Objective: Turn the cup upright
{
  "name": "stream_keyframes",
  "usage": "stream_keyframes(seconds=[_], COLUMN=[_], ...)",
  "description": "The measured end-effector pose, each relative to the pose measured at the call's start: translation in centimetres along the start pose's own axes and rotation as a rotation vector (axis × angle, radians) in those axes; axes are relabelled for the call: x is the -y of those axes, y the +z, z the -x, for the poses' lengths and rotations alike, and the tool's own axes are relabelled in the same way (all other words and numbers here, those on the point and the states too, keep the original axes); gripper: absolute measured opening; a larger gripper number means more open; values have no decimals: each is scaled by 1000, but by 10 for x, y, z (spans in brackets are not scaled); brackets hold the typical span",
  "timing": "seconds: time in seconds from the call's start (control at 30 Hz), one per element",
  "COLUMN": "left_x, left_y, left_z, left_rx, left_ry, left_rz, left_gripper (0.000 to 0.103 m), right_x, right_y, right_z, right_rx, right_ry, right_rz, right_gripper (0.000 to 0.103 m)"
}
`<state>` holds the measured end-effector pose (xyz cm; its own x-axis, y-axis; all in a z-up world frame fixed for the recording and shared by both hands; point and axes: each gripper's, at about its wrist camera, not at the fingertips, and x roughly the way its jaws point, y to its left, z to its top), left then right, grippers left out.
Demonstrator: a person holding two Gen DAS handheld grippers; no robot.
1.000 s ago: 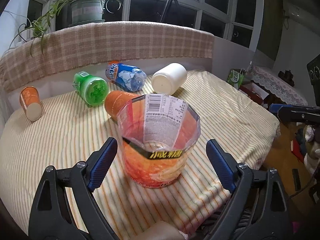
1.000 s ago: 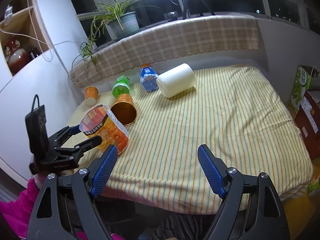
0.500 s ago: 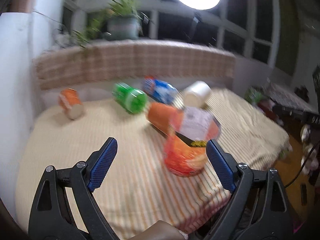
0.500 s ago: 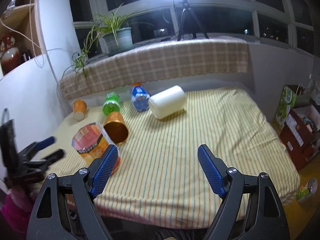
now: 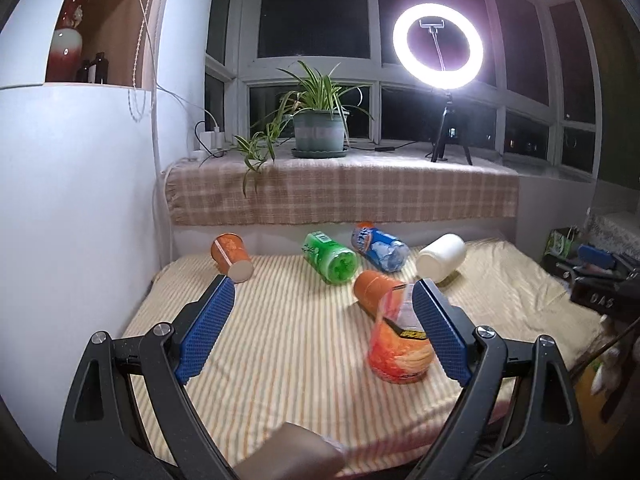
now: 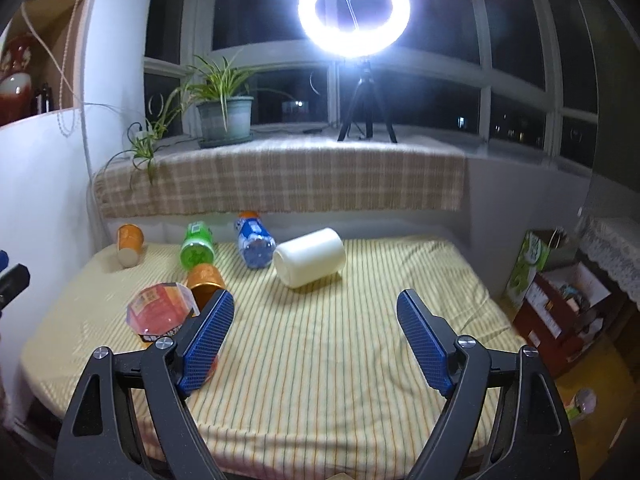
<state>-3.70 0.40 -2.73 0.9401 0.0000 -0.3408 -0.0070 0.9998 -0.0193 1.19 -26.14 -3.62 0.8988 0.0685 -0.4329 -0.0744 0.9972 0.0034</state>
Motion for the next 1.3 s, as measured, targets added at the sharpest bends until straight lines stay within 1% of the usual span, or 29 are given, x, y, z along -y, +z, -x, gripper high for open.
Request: stream_keyframes(seconds=[0.07, 0.1, 0.13, 0.3, 0.47, 0.8, 1.3], left_x=[1, 2, 2, 3, 5, 3, 4], left_y=[1, 1, 1, 6, 9, 13, 15], left_z=[2, 3, 5, 12, 16, 8, 6], left_rx=[0, -4, -2, 16, 26, 11, 14], left_ry=[3, 8, 10, 42, 77, 91, 95], left_rz=[9, 10, 12, 15, -4, 10, 10], left_gripper=[94, 97, 103, 103, 103, 103, 103], right_x=[-2, -2, -3, -5, -5, -2, 5], right_y=[1, 1, 1, 3, 3, 4, 5], right_z=[4, 6, 8, 15, 17, 16, 9], right_rx=[16, 22, 29, 58, 65, 66, 60], right_ry=[-5, -7, -11, -19, -17, -17, -21], right_rz=[0, -1, -2, -6, -7, -26, -58], right_gripper=[84, 84, 84, 86, 87, 87, 87])
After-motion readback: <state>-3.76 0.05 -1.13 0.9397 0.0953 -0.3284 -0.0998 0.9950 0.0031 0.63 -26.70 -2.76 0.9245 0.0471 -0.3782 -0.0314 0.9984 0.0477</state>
